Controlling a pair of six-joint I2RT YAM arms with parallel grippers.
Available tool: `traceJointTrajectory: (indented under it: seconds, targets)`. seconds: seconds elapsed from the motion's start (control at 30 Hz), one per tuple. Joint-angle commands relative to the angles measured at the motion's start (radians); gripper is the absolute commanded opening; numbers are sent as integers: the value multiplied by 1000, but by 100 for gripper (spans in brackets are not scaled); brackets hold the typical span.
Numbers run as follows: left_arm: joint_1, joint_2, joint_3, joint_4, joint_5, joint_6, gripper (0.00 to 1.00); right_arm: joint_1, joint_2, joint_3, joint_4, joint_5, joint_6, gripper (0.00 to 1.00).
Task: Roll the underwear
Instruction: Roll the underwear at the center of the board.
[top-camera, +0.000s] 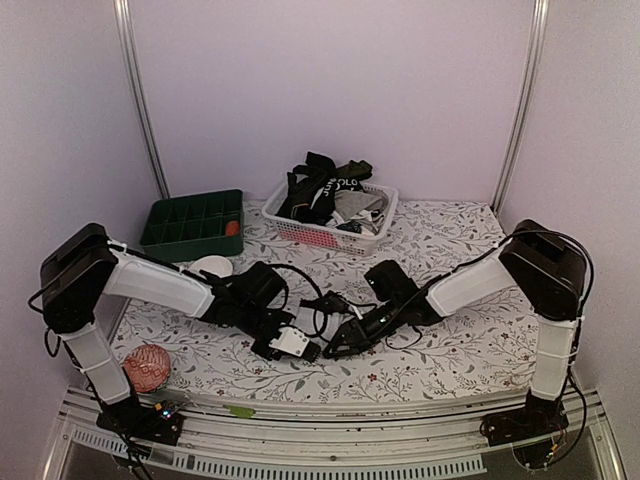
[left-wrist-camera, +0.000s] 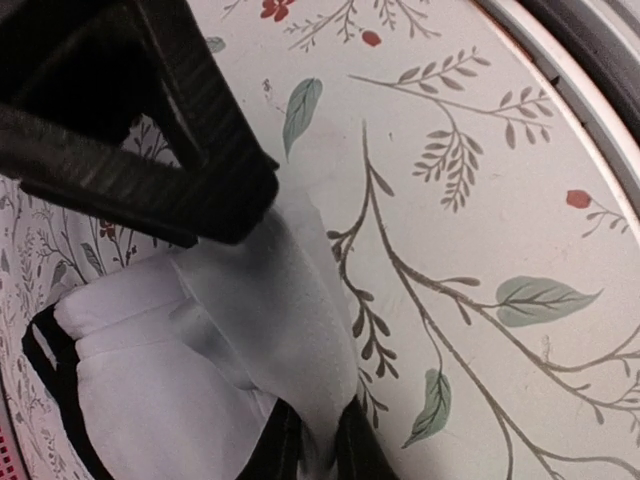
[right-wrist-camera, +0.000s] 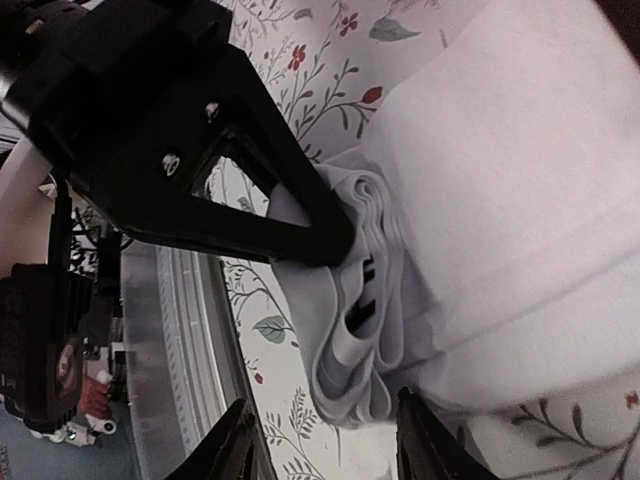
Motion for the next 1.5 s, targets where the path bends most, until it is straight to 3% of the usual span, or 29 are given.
traceJointTrajectory:
  seconds: [0.0,0.27,0.47,0.7,1.03,1.17,1.47]
  targets:
    - [46,88,112,-351,109,46,0,-8,-171,-128,47,253,-110,50]
    - [104,312,417,-705,236,149,0,60,-438,-314,53,539,-241,51]
    - [49,374,465,-714,293,170,0,169,-605,-388,16,757,-263,51]
    - [-8,425,528,-646,341,116,0,285,-727,-410,-77,841,-227,52]
    - [-8,493,600,-792,418,9,0,447,-519,-323,-72,959,-353,54]
    - [-5,505,602,-824,426,-58,0,458,-474,-324,-6,1022,-416,55]
    - [-2,544,648,-880,428,-155,0,468,-357,-276,50,1004,-521,56]
